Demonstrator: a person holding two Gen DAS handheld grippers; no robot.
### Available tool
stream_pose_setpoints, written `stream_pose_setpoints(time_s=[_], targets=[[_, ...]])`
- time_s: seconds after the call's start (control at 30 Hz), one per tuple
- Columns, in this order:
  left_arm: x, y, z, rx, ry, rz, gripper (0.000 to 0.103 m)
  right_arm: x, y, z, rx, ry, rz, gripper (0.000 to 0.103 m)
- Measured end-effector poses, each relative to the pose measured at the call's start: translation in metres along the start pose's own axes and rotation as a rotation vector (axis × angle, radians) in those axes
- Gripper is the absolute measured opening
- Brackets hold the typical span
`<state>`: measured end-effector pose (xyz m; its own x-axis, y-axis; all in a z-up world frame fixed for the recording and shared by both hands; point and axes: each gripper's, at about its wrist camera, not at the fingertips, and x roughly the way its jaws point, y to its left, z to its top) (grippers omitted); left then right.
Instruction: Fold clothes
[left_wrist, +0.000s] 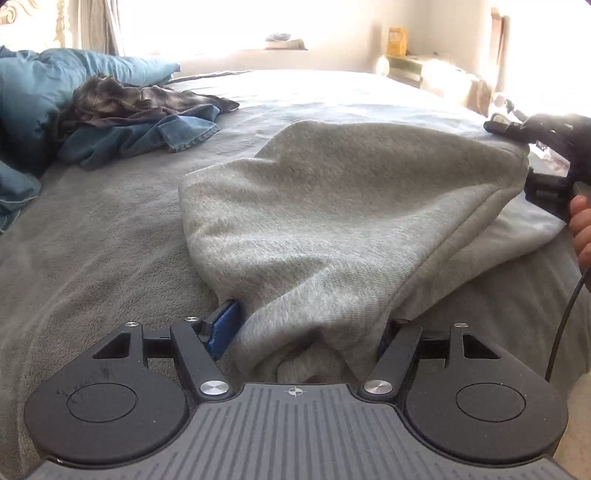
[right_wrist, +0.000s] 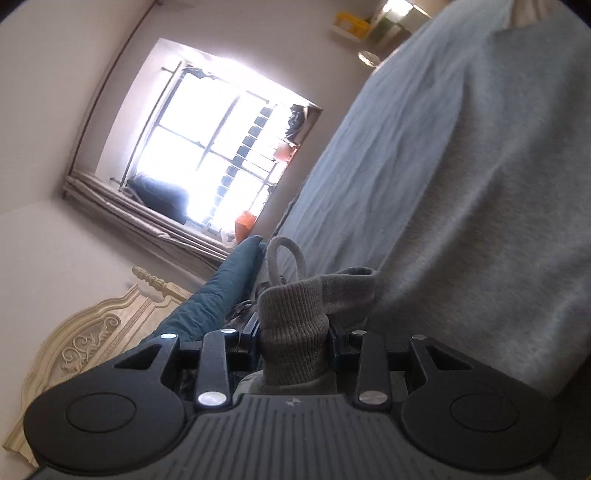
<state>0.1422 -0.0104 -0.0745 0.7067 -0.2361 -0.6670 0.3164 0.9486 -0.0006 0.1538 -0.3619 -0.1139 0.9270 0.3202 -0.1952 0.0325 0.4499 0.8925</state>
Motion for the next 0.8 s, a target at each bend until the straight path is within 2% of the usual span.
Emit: stream_pose_setpoints(time_s=[0.13,0.2,0.33,0.47,0.57,0.63,0.8], targets=[[-0.002,-0.009,-0.001,0.026,0.005,0.020,0.068,-0.002,-0.032,-0.005,0.099,0.026,0.015,0.042],[-0.001,-0.008,-0.001,0.027,0.007,0.020,0.068,-0.003,-0.039,-0.007,0.122,0.044,0.031,0.050],[-0.001,-0.007,-0.002,0.023,0.010,0.018,0.068,-0.004,-0.032,-0.005,0.056,0.065,0.001,0.052],[-0.001,-0.007,-0.003,0.017,0.010,0.017,0.068,-0.025,0.000,0.001,-0.185,-0.020,-0.127,0.053],[-0.001,-0.007,-0.004,0.020,0.005,0.013,0.068,-0.035,0.035,0.003,-0.407,-0.042,-0.131,0.053],[-0.001,-0.007,-0.005,0.024,-0.001,0.011,0.068,-0.030,0.057,0.003,-0.557,0.009,-0.099,0.053],[-0.001,-0.005,-0.006,0.028,-0.009,0.002,0.068,0.014,0.082,-0.002,-0.809,0.237,-0.057,0.052]])
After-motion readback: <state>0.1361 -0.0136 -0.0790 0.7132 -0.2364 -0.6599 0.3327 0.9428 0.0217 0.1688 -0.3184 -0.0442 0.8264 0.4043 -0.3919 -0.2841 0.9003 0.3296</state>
